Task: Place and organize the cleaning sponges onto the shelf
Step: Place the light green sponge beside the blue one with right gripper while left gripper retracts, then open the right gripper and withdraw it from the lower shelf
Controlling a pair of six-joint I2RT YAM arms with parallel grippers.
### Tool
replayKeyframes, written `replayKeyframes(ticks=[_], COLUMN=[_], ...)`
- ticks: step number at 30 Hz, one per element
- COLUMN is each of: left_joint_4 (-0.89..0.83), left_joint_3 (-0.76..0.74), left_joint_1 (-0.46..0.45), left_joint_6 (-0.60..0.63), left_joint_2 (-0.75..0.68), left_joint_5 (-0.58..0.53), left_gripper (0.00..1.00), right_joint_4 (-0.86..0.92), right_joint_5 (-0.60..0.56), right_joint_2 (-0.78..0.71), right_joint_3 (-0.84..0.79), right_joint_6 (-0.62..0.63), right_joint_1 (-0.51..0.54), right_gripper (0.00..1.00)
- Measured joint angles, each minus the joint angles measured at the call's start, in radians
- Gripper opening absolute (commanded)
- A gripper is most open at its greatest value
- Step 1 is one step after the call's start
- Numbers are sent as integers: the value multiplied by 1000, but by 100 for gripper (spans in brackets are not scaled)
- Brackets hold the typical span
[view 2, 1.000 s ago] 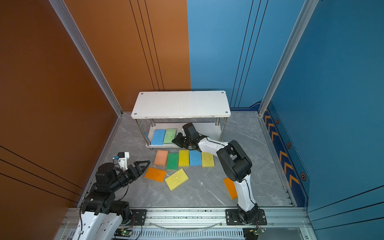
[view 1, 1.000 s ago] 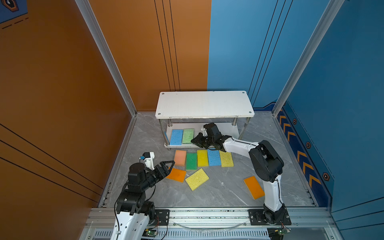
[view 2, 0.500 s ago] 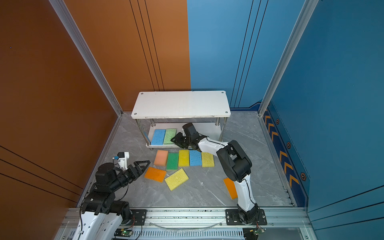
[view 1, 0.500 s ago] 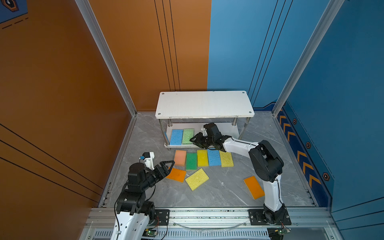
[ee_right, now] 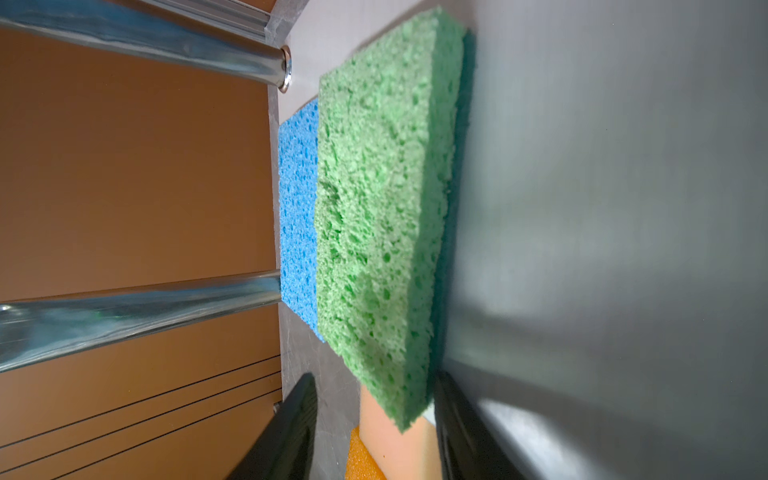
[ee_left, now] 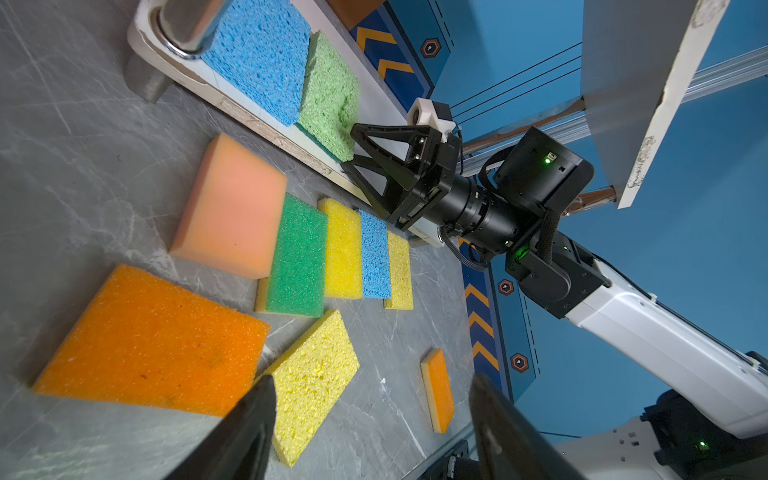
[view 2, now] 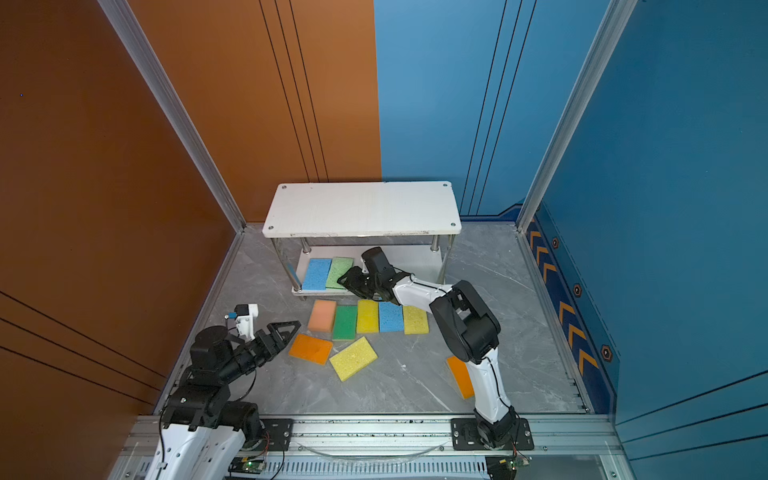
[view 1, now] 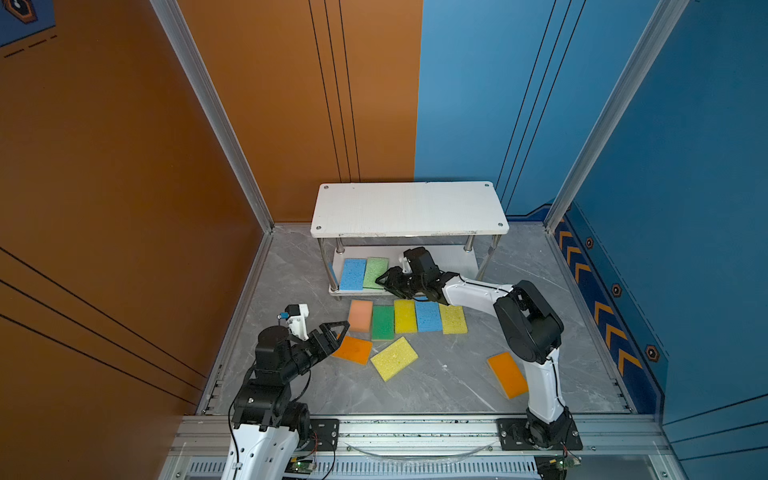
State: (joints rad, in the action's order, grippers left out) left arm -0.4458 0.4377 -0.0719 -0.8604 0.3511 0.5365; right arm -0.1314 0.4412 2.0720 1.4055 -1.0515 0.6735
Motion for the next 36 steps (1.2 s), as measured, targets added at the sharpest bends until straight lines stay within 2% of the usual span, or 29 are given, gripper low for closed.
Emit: replayKeyframes(ticks=[14, 18, 21, 22, 27, 32, 36], left_joint_4=[0, 0, 0, 0, 14, 43, 91], left_joint_3=[0, 0, 0, 0, 0, 0, -19], left_joint_1=[0, 0, 0, 0, 0, -13, -62], left_joint_6=[-1, -8, -13, -12, -25, -27, -35], left_joint_2=[-3, -3, -3, -2, 15, 39, 74], left_joint_5=[7, 16, 20, 22, 35, 45, 48], left_gripper=[74, 83, 85, 90, 100, 98, 98], right_joint_4=[46, 91, 122, 132, 212, 312, 377], right_joint_5=[-27, -52, -75, -83, -135, -178, -185], right_joint_2=[-38, -126, -219, -248, -402, -523, -608], right_joint_3=[-16, -68, -123, -140, -238, -321, -390], right_joint_6=[33, 69, 108, 119, 196, 269, 310], right_joint_1=[11, 19, 21, 21, 20, 10, -28], right_gripper=[48, 49, 49, 49, 50, 53, 56])
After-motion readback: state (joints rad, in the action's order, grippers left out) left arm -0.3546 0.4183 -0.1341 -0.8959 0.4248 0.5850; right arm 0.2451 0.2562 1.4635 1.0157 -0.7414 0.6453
